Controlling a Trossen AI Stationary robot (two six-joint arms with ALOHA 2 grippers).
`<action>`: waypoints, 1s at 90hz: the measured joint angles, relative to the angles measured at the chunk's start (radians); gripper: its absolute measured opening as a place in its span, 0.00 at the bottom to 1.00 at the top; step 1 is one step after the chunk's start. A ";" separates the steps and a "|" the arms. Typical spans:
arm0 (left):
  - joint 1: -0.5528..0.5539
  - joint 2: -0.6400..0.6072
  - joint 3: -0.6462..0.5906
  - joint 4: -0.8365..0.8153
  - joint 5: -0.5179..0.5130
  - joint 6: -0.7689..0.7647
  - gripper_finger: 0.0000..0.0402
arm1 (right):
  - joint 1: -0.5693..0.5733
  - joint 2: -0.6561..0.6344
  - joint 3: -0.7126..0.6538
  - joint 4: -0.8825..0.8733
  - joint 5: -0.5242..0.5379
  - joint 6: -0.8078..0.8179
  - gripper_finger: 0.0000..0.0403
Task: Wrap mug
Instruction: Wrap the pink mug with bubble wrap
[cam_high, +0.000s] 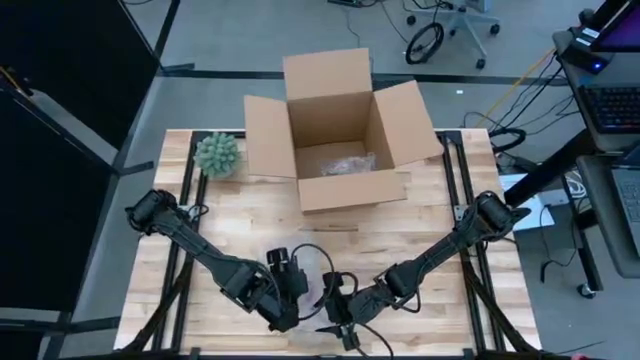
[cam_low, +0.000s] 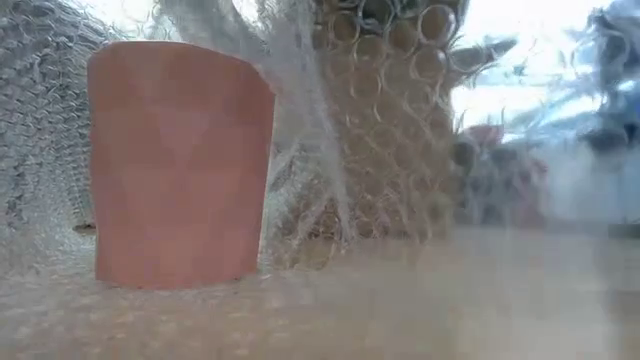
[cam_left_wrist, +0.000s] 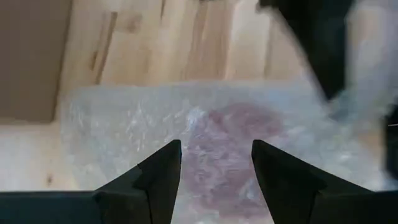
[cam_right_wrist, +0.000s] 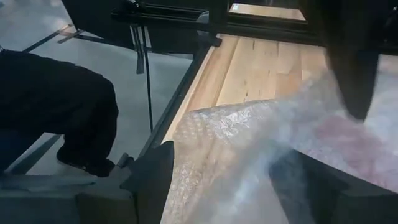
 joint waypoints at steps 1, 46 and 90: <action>0.001 0.000 -0.009 0.008 0.004 -0.002 0.46 | 0.000 0.000 0.000 0.000 0.000 0.000 0.58; 0.041 -0.006 -0.305 0.359 0.050 -0.028 0.46 | 0.000 0.000 0.000 -0.001 0.003 0.003 0.58; 0.042 0.001 -0.301 0.463 0.072 0.084 0.46 | -0.007 0.000 0.001 -0.013 0.005 -0.004 0.58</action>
